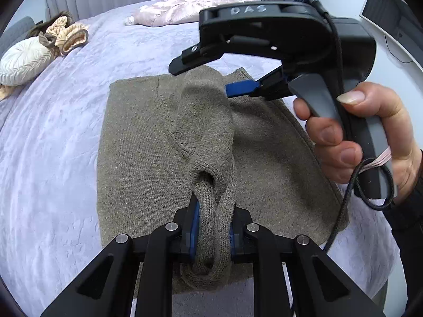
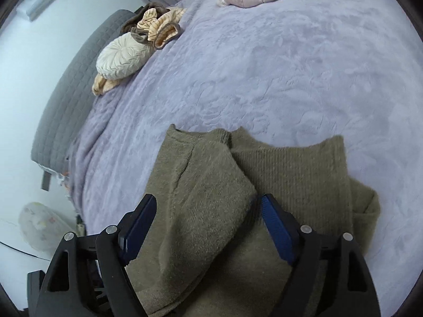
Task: Fold small clothes
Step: 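Lift the grasped side with both tools and fold it over the rest, then lower the folded side onto the sweater and open both tools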
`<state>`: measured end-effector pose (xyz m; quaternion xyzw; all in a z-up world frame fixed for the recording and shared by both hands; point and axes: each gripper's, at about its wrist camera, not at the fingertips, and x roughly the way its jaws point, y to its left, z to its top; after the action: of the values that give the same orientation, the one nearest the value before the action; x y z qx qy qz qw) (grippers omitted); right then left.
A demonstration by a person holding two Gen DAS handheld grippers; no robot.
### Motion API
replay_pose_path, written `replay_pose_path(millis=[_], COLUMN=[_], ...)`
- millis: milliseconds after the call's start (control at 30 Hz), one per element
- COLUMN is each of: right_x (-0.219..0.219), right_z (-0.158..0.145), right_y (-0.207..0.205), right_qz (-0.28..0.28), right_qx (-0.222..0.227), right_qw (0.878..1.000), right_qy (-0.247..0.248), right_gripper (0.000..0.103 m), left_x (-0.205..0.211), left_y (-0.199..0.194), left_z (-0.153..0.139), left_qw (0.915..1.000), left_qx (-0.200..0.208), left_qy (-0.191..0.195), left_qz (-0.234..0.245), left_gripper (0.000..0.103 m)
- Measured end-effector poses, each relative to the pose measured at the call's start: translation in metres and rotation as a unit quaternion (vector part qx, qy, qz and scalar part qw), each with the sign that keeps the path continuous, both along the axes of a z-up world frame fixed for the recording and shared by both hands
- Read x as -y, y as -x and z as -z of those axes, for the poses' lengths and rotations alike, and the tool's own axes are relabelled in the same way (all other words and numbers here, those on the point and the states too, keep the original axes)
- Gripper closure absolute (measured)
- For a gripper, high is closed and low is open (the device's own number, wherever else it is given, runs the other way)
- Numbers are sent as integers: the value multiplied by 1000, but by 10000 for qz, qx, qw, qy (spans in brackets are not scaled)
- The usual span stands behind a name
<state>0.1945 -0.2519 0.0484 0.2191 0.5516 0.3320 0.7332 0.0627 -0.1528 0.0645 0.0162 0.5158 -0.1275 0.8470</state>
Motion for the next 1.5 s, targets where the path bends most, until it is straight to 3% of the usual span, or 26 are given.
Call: replay_pose_path(millis=[67,133,200,333,533,967,1233,1433,1500], right_x=[-6,-19,-28,-33,-20,32,50,65,66], right_z=[5,14,18,2,-25,-31,-9,4,8], right_y=[2,2,1,2,3,7,2,5,5], right_qz=[-41,-228,-298,-286,-452,-556,-508,-306,-253], right_qx=[-30,-187,-191,248,649,906,769,664,598], right_qw=[9999,9995,9993,9988,9952,9903,9901,9937,9939], right_qy=[-94,-97,89,309,584,892,1059,846,890], right_gripper=[28,46,71,88,88,89,89,89,88], left_x=[5,4,5,17,46,114,124,132,134], left_y=[2,1,0,-2,0,8,-2,-2,0], left_z=[-6,-12,-15,-20,-21,-21,4,12,15], left_qw=[10000,9999,9999,9995,9985,9957,9935,9907,9887], left_qx=[55,128,152,231,250,266,7,97,134], left_qy=[-17,-30,-39,-195,-481,-866,-1093,-1301,-1431], left_qz=[-8,-30,-15,41,73,197,304,398,422], left_gripper=[84,84,84,84,84,84,84,84,78])
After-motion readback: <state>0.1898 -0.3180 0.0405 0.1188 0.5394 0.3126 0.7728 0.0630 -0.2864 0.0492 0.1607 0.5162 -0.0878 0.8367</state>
